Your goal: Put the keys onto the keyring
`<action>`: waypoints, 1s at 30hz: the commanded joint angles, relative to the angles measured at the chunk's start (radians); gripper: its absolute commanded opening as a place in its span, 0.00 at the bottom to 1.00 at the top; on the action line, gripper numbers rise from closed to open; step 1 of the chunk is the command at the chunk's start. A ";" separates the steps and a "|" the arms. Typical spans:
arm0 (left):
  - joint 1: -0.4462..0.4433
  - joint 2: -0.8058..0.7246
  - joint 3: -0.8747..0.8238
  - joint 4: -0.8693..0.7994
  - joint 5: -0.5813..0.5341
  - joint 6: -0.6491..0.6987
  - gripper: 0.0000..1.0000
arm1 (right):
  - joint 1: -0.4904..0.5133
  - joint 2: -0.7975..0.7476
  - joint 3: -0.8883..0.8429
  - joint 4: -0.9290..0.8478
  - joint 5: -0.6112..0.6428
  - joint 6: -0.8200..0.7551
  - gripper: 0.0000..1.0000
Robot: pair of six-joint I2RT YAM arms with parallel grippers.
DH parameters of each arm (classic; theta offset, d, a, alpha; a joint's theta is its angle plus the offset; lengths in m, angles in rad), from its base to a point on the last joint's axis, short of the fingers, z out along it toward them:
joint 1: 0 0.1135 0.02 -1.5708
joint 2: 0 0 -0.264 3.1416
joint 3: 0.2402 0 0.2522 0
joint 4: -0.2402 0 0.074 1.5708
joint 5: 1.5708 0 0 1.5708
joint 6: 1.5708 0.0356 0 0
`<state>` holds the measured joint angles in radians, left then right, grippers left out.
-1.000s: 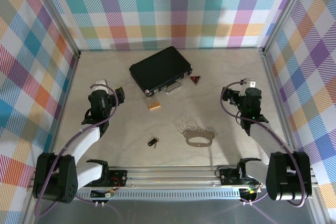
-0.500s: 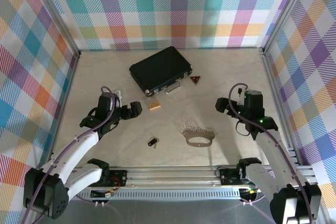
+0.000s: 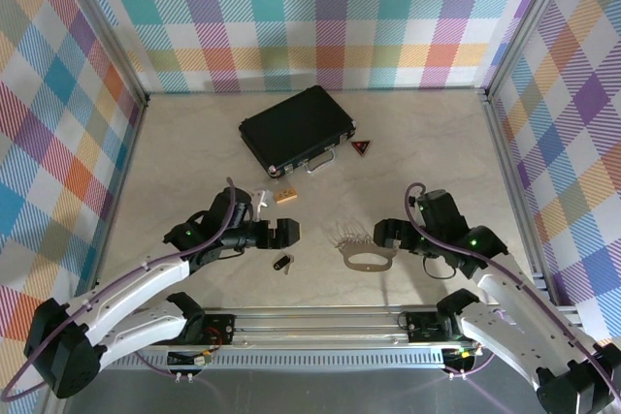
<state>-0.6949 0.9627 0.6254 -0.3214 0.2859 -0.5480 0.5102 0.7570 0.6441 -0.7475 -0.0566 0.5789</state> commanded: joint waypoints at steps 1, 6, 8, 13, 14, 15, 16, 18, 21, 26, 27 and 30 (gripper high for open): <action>-0.049 0.039 0.032 0.062 0.012 -0.059 1.00 | 0.033 -0.010 0.020 -0.047 0.028 0.064 0.99; -0.144 0.147 0.040 0.168 -0.025 -0.121 0.95 | 0.048 0.001 -0.001 -0.023 -0.022 0.064 0.99; -0.172 0.209 0.036 0.235 -0.033 -0.150 0.93 | 0.048 0.015 -0.011 -0.002 -0.056 0.049 0.99; -0.221 0.377 0.093 0.302 -0.002 -0.103 0.82 | 0.048 0.048 -0.015 0.014 -0.152 0.015 0.99; -0.224 0.400 0.104 0.309 0.011 -0.087 0.80 | 0.049 0.048 -0.019 0.010 -0.158 0.013 0.99; -0.225 0.417 0.113 0.311 0.022 -0.072 0.79 | 0.049 0.042 -0.022 0.001 -0.152 0.013 0.99; -0.226 0.428 0.122 0.305 0.029 -0.060 0.79 | 0.048 0.035 -0.028 -0.009 -0.143 0.015 0.99; -0.226 0.436 0.144 0.282 0.040 -0.035 0.78 | 0.047 0.029 -0.035 -0.038 -0.112 0.023 0.99; -0.226 0.419 0.153 0.270 0.053 -0.009 0.77 | 0.047 0.034 -0.044 -0.065 -0.058 0.062 0.96; -0.226 0.358 0.134 0.268 0.050 0.027 0.77 | 0.046 0.071 -0.060 -0.050 0.025 0.137 0.87; -0.226 0.350 0.131 0.268 0.050 0.030 0.77 | 0.044 0.081 -0.063 -0.041 0.029 0.145 0.85; -0.226 0.342 0.125 0.283 0.052 0.037 0.76 | 0.042 0.131 -0.059 -0.023 0.041 0.160 0.80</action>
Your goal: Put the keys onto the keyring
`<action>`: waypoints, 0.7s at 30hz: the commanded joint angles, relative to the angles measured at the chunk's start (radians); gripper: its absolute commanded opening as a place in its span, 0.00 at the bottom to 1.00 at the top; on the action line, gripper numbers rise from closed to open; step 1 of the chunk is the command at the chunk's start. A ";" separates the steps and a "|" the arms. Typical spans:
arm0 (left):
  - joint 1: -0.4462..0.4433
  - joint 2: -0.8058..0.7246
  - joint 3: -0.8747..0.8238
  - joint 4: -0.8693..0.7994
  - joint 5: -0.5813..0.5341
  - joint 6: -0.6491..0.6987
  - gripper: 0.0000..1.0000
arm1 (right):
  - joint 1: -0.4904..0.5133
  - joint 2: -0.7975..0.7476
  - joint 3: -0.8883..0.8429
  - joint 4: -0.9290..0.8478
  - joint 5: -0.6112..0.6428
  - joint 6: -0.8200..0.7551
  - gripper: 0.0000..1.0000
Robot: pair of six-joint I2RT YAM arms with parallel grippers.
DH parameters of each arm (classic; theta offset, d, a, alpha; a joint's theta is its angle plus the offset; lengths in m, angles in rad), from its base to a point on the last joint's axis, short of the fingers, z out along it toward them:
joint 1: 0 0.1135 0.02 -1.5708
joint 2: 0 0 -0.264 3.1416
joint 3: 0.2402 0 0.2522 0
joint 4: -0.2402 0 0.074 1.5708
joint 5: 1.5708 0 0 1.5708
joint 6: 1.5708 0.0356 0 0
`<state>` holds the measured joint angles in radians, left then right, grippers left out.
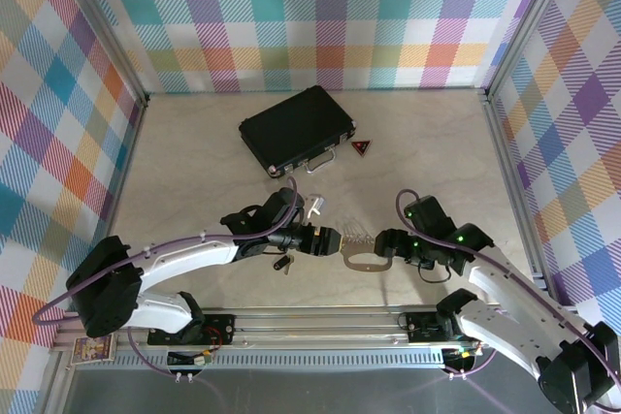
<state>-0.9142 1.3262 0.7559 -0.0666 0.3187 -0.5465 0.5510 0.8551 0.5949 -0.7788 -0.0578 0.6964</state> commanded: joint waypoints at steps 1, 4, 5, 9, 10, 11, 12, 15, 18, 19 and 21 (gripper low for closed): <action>-0.007 -0.021 -0.006 0.037 0.025 0.037 0.76 | 0.002 0.052 -0.002 0.007 0.053 0.046 0.77; -0.006 -0.022 -0.014 0.066 0.044 0.042 0.75 | 0.002 0.090 0.027 0.000 0.084 0.059 0.70; -0.005 -0.027 -0.018 0.073 0.047 0.046 0.75 | 0.001 0.101 0.036 -0.004 0.097 0.068 0.67; -0.004 -0.053 -0.038 0.082 0.045 0.057 0.74 | 0.001 0.143 0.059 -0.011 0.133 0.097 0.59; -0.003 -0.062 -0.041 0.078 0.041 0.061 0.74 | 0.002 0.157 0.061 -0.006 0.140 0.102 0.57; -0.003 -0.071 -0.045 0.074 0.036 0.066 0.74 | 0.002 0.175 0.063 0.002 0.140 0.107 0.55; -0.002 -0.081 -0.047 0.069 0.031 0.071 0.74 | 0.001 0.190 0.066 0.009 0.141 0.109 0.55; 0.003 -0.115 -0.049 0.044 0.012 0.090 0.73 | 0.002 0.249 0.085 0.018 0.152 0.110 0.52; 0.010 -0.155 -0.054 0.026 0.002 0.103 0.72 | 0.001 0.293 0.106 0.007 0.187 0.110 0.48; 0.014 -0.167 -0.056 0.022 0.002 0.107 0.71 | 0.001 0.302 0.111 0.002 0.196 0.109 0.46; 0.019 -0.182 -0.062 0.018 0.002 0.110 0.71 | 0.001 0.313 0.111 0.003 0.215 0.112 0.45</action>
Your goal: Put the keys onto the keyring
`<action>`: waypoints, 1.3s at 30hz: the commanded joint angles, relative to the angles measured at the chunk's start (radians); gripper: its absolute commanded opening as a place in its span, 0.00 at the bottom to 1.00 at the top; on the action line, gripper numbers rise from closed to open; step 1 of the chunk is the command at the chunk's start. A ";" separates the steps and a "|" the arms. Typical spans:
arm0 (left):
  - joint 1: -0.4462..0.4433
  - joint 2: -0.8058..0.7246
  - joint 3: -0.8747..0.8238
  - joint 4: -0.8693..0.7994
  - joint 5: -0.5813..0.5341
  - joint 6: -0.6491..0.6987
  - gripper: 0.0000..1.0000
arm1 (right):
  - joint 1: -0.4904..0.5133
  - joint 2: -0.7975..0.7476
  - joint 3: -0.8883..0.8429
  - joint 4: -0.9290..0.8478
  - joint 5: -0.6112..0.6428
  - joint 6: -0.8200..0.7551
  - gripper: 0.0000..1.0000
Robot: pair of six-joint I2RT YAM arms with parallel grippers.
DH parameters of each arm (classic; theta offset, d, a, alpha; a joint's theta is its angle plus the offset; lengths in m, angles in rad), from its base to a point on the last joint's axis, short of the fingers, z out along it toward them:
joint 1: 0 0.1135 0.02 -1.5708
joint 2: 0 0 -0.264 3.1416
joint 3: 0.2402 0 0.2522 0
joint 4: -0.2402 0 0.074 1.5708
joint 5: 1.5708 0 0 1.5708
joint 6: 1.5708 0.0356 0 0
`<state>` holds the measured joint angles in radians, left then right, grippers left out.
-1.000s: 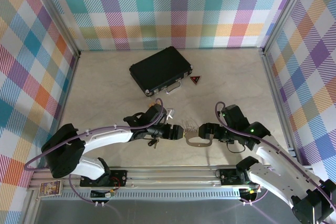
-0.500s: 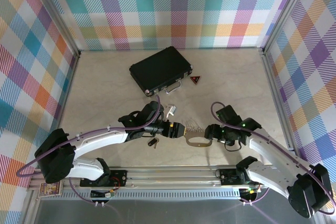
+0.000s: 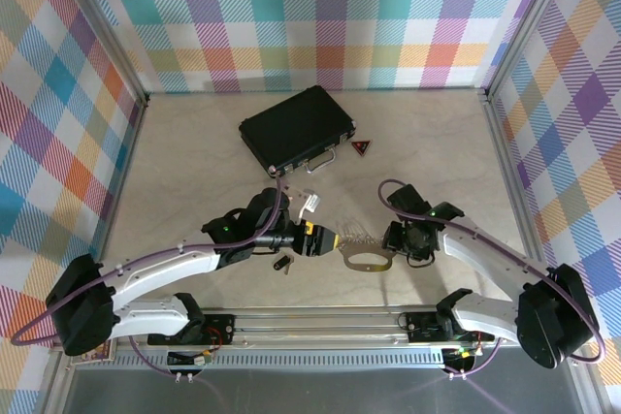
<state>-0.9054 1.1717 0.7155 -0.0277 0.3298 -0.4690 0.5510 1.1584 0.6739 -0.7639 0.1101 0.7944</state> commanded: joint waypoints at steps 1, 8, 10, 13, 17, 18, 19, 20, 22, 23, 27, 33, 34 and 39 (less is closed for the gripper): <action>0.012 -0.032 -0.025 -0.023 -0.009 0.033 0.71 | 0.002 0.014 0.031 -0.007 0.056 0.015 0.43; 0.017 -0.020 -0.037 -0.002 -0.016 0.026 0.70 | 0.001 0.083 0.034 0.022 0.076 0.003 0.38; 0.018 -0.007 -0.029 0.010 -0.012 0.026 0.70 | 0.001 0.094 0.033 0.032 0.079 0.002 0.38; 0.019 0.018 -0.020 0.030 -0.003 0.021 0.70 | 0.001 0.109 0.032 0.048 0.086 -0.004 0.36; 0.020 0.044 -0.019 0.072 0.019 -0.009 0.70 | 0.001 0.138 0.034 0.060 0.088 -0.012 0.34; 0.020 0.048 -0.020 0.083 0.024 -0.015 0.70 | 0.001 0.141 0.032 0.065 0.091 -0.014 0.34; 0.020 0.051 -0.021 0.092 0.031 -0.022 0.69 | 0.000 0.144 0.032 0.069 0.092 -0.014 0.33; 0.020 0.054 -0.022 0.096 0.035 -0.026 0.69 | 0.001 0.147 0.029 0.073 0.092 -0.015 0.32; 0.020 0.054 -0.025 0.096 0.033 -0.027 0.69 | -0.002 0.151 0.030 0.078 0.092 -0.015 0.31; 0.019 0.052 -0.026 0.093 0.031 -0.027 0.69 | -0.002 0.152 0.030 0.080 0.094 -0.015 0.31; 0.021 0.049 -0.030 0.084 0.026 -0.025 0.69 | -0.003 0.153 0.030 0.082 0.097 -0.017 0.29; 0.021 0.048 -0.024 0.091 0.033 -0.028 0.69 | -0.004 0.155 0.022 0.077 0.106 -0.018 0.25; 0.021 0.047 -0.024 0.091 0.035 -0.028 0.69 | -0.004 0.155 0.022 0.076 0.108 -0.019 0.24; 0.021 0.047 -0.024 0.087 0.035 -0.024 0.69 | -0.006 0.160 0.023 0.069 0.116 -0.025 0.23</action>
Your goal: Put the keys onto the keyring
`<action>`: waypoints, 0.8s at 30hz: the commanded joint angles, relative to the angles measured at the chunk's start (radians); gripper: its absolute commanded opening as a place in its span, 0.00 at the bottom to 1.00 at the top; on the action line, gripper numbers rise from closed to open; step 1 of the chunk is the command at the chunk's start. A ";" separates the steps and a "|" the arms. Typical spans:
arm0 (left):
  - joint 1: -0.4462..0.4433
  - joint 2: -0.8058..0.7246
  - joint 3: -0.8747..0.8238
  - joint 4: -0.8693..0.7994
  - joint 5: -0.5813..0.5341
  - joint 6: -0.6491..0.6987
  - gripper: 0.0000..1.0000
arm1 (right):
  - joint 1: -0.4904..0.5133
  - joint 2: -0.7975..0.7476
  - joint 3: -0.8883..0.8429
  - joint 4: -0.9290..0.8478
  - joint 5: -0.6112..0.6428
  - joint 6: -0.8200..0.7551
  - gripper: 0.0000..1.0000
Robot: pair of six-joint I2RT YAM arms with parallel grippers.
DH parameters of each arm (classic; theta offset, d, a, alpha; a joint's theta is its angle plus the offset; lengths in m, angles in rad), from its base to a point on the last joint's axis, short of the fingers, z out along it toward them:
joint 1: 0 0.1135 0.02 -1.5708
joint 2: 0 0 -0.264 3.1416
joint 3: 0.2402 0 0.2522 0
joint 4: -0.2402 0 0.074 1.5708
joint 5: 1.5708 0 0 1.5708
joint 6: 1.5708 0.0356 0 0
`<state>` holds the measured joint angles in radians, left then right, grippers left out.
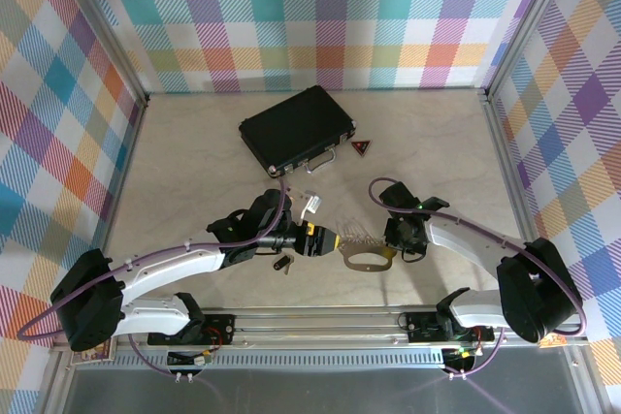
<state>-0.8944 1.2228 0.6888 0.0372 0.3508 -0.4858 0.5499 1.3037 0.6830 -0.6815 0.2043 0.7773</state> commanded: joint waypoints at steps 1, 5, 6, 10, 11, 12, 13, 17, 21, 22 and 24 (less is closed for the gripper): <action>0.012 -0.005 0.003 0.021 0.013 -0.008 0.69 | -0.006 0.017 0.014 -0.013 0.023 -0.009 0.23; 0.012 -0.013 0.001 0.021 0.010 -0.006 0.69 | -0.009 0.022 0.011 -0.010 0.023 -0.010 0.22; 0.012 -0.016 0.001 0.020 0.010 -0.007 0.69 | -0.010 0.023 0.011 -0.009 0.023 -0.012 0.22; 0.012 -0.017 0.001 0.017 0.008 0.000 0.69 | -0.009 0.021 0.009 -0.009 0.023 -0.007 0.21; 0.012 -0.017 0.001 0.017 0.007 0.000 0.69 | -0.010 0.019 0.008 -0.010 0.023 -0.008 0.21; 0.012 -0.017 0.001 0.016 0.007 0.002 0.69 | -0.010 0.019 0.008 -0.013 0.023 -0.007 0.21; 0.012 -0.016 0.000 0.016 0.007 0.002 0.69 | -0.010 0.019 0.007 -0.013 0.023 -0.007 0.21; 0.011 -0.017 0.002 0.017 0.006 0.002 0.69 | -0.010 0.011 0.004 -0.016 0.024 -0.006 0.19; 0.012 -0.022 0.000 0.014 0.004 0.002 0.69 | -0.010 0.003 0.001 -0.022 0.026 -0.007 0.18; 0.012 -0.023 -0.001 0.012 0.003 0.003 0.69 | -0.009 0.003 0.001 -0.021 0.026 -0.008 0.17; 0.012 -0.025 -0.002 0.011 0.004 0.003 0.69 | -0.009 0.000 -0.004 -0.022 0.024 -0.005 0.17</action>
<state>-0.8940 1.2221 0.6888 0.0368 0.3504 -0.4854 0.5434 1.3193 0.6827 -0.6819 0.2134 0.7734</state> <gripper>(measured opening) 0.688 0.173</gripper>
